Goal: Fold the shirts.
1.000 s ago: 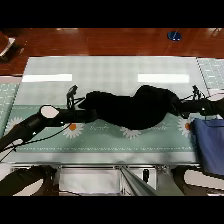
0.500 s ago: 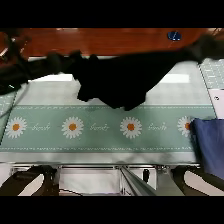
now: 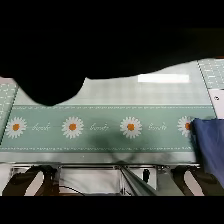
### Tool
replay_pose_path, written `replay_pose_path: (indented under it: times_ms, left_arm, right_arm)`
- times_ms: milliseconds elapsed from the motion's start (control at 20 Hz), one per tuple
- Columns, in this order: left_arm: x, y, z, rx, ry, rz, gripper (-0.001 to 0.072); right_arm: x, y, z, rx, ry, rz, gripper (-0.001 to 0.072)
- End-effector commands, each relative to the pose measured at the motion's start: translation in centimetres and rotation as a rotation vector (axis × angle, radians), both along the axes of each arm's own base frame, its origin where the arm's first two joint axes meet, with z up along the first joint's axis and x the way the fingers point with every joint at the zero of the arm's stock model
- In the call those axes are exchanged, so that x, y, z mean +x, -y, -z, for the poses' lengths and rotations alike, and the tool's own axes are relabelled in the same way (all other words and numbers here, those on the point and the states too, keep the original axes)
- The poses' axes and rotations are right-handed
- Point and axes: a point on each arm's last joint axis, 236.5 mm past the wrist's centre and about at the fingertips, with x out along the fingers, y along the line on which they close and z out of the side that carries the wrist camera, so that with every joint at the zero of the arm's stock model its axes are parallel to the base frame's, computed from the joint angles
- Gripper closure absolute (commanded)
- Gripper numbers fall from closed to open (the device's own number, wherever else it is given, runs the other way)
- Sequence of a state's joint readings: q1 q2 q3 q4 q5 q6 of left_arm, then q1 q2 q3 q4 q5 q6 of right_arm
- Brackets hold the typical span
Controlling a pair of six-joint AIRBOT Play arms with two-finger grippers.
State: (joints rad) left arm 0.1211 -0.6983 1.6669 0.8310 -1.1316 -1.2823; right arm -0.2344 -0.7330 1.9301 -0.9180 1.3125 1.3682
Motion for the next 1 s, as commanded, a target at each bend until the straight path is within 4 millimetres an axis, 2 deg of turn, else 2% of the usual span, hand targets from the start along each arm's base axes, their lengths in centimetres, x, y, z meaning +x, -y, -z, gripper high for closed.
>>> replay_pose_path:
  times_ms: [0, 100, 200, 350, 450, 600, 700, 800, 950]
  left_arm:
    - [-6.5, -0.7, -2.8, 0.076, 0.135, -0.081, 0.0691]
    - [-8.0, -0.2, -1.9, 0.106, 0.112, -0.063, 0.0691]
    - [-8.2, 0.2, 0.1, 0.121, 0.029, -0.039, 0.0691]
    - [-6.3, 0.0, 3.5, 0.113, -0.092, -0.025, 0.0691]
    - [-3.9, -0.3, 7.3, 0.080, -0.218, -0.020, 0.0691]
    - [0.0, -0.1, 14.7, 0.009, -0.421, 0.014, 0.0691]
    - [3.2, -0.5, 19.9, -0.061, -0.529, -0.005, 0.0691]
    - [6.9, -1.3, 24.9, -0.124, -0.602, -0.057, 0.0691]
    - [12.8, -2.0, 31.5, -0.178, -0.684, -0.137, 0.0691]
  right_arm:
    - [-5.8, -1.1, -0.8, -0.043, 0.066, 0.016, 0.0687]
    - [-6.3, -1.2, 0.5, -0.050, 0.015, 0.013, 0.0688]
    - [-5.9, -1.2, 2.0, -0.056, -0.045, 0.007, 0.0687]
    - [-4.3, -0.9, 4.9, -0.044, -0.154, -0.008, 0.0687]
    - [-2.2, -0.9, 7.8, -0.012, -0.253, -0.033, 0.0688]
    - [2.8, -0.7, 13.4, 0.084, -0.391, -0.080, 0.0688]
    - [6.8, -1.0, 17.8, 0.163, -0.496, -0.137, 0.0688]
    - [11.3, -0.7, 22.6, 0.226, -0.602, -0.172, 0.0687]
    - [18.8, 1.1, 29.2, 0.324, -0.737, -0.144, 0.0688]
